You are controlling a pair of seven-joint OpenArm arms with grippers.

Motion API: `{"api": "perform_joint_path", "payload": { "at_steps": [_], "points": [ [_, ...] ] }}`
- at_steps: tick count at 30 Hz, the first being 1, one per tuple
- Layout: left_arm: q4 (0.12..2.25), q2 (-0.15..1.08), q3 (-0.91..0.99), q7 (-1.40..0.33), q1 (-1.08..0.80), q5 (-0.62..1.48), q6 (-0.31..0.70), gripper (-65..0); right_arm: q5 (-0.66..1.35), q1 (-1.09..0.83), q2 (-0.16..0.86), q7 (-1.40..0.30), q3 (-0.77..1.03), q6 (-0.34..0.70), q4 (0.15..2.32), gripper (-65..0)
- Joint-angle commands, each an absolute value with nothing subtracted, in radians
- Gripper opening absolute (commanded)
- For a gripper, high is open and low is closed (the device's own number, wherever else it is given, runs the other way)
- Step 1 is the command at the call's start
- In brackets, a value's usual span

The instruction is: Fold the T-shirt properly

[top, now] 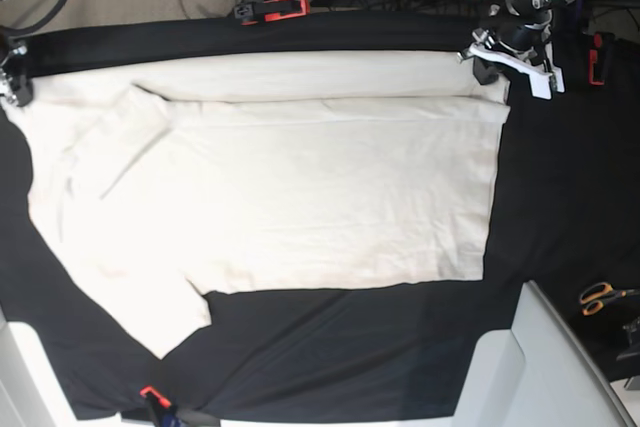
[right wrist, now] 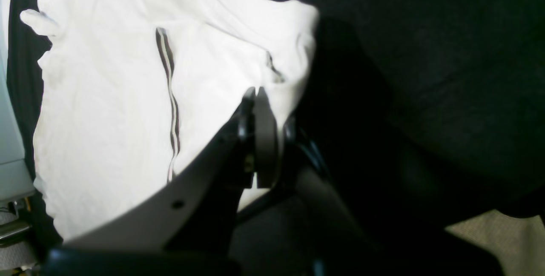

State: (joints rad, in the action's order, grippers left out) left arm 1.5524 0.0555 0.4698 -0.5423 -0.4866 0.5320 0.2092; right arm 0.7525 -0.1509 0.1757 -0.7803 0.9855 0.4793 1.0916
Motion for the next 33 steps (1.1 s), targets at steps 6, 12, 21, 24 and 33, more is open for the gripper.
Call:
{"api": "perform_joint_path", "payload": {
  "at_steps": [6, 12, 21, 24, 33],
  "points": [
    [1.572, 0.065, 0.476, -0.522, -0.516, 0.535, 0.208, -65.0, 0.766, -0.189, 0.191, -0.769, 0.989, 0.486, 1.106, -64.8],
    [1.572, 0.067, 0.476, -0.522, -0.535, 0.533, 0.208, -65.0, 0.766, -0.208, 0.182, -0.768, 0.986, 0.486, 1.106, -64.8],
    [1.563, 0.071, 0.476, -0.527, -0.532, 0.533, 0.208, -65.0, 0.763, -0.208, 0.179, -0.765, 0.989, 0.486, 1.102, -64.2],
    [1.563, 0.073, 0.476, -0.527, -0.532, 0.533, 0.208, -65.0, 0.763, -0.209, 0.179, -0.765, 0.992, 0.486, 1.099, -64.1],
    [1.561, 0.062, 0.539, -0.529, -0.539, 0.532, 0.185, -65.0, 0.766, -0.222, 0.179, -0.768, 0.992, 0.486, 1.099, -64.1]
  ]
}}
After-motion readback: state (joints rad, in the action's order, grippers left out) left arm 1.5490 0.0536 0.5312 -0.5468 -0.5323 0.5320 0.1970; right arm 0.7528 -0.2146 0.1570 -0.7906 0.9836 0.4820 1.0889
